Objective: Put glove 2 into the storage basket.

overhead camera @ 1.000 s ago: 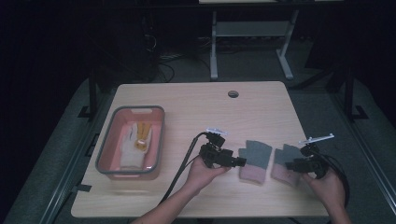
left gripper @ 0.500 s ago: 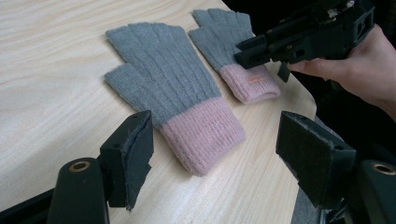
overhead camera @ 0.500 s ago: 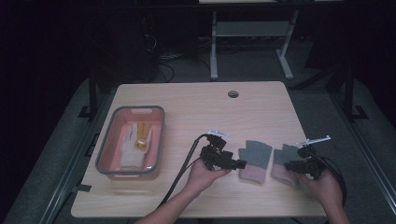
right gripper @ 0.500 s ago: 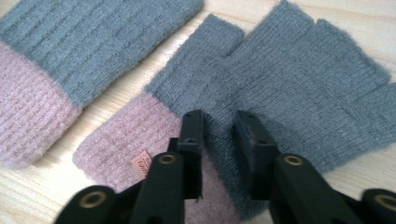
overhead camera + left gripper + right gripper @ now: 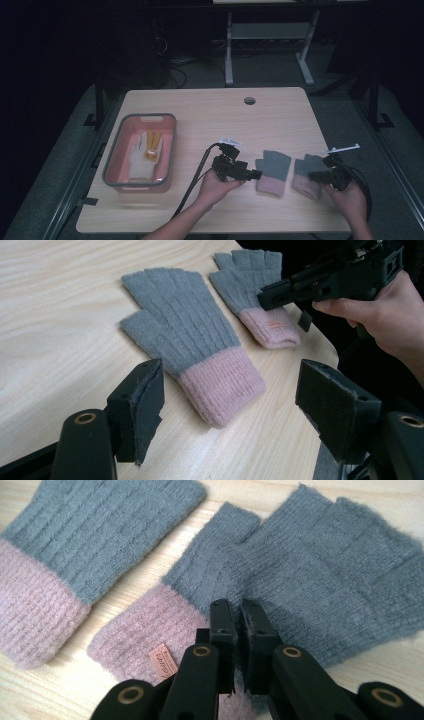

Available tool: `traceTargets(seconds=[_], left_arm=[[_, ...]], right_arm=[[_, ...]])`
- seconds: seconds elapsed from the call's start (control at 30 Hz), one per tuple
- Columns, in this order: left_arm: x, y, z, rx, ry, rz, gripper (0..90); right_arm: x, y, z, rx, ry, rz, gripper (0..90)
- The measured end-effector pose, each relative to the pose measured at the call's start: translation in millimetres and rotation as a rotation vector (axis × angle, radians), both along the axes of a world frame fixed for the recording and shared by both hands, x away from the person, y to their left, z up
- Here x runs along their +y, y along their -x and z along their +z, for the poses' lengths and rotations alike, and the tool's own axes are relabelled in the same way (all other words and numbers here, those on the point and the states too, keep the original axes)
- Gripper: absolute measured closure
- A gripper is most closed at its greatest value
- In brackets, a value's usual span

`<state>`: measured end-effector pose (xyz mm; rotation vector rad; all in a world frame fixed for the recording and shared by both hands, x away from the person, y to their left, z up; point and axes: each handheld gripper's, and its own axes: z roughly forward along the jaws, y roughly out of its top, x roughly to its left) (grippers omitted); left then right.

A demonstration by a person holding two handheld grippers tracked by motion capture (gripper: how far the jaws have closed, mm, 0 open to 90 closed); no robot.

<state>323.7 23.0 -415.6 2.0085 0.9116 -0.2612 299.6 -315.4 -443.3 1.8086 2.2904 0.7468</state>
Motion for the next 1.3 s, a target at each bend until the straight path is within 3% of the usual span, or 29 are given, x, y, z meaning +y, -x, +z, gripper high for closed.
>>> traceTargets(seconds=[0.33,0.67,1.0,1.3], left_arm=[[3.2,-0.2,1.1,-0.005,0.000,0.014,27.7],[6.3,-1.3,0.9,-0.001,0.000,0.022,27.7],[9.0,-1.9,-1.5,0.010,-0.010,0.036,27.8],[13.3,-3.6,-3.7,0.025,-0.010,0.053,27.9]], right_arm=[[0.4,5.4,18.9,-0.035,-0.021,0.000,85.5],[31.4,2.2,38.4,-0.064,-0.036,0.077,85.4],[68.0,-7.3,35.9,-0.053,-0.050,0.140,85.3],[88.1,-13.2,33.0,-0.038,-0.069,0.182,85.1]])
